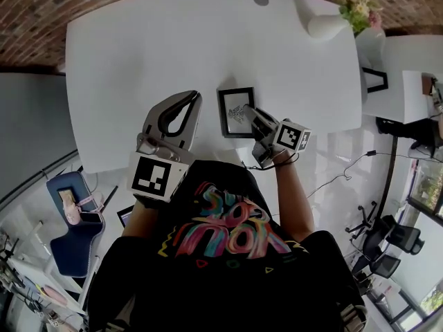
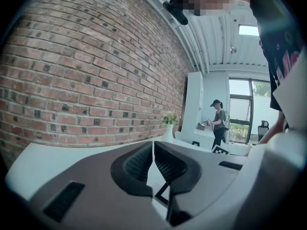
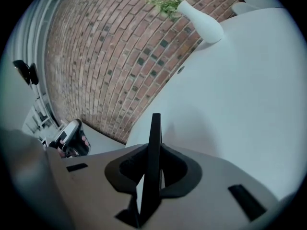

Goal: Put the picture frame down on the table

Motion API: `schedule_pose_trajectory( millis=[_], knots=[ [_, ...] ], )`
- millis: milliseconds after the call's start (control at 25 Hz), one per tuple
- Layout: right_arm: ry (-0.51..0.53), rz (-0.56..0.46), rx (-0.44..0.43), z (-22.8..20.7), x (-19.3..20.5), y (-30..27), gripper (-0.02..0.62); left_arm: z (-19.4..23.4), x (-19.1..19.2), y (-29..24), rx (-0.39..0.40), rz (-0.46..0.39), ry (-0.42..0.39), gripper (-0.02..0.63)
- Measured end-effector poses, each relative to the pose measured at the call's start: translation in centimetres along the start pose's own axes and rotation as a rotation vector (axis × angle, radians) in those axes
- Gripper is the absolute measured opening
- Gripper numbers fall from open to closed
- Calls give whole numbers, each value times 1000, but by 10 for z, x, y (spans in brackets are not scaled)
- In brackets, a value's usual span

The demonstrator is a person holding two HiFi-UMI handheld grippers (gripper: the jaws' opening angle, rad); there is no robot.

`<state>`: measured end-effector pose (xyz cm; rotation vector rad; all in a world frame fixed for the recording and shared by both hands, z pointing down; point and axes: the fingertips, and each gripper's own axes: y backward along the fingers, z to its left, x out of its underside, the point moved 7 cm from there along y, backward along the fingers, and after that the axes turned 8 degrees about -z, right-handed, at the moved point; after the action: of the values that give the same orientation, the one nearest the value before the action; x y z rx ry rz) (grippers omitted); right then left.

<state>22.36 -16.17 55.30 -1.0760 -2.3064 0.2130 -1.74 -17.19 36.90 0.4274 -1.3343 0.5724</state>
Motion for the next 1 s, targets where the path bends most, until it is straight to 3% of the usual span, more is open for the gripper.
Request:
schedule_pose_trajectory(
  millis=[520, 680, 800, 1000],
  knots=[
    [40, 37, 71, -18, 7, 2, 93, -1, -5, 10, -8, 5, -15, 31],
    [105, 65, 112, -21, 8, 2, 116, -1, 0, 13, 14, 57, -43, 31],
    [137, 83, 132, -23, 9, 2, 144, -3, -4, 8, -1, 19, -21, 31],
    [94, 47, 122, -23, 9, 2, 190, -3, -5, 9, -2, 5, -15, 31]
  ],
)
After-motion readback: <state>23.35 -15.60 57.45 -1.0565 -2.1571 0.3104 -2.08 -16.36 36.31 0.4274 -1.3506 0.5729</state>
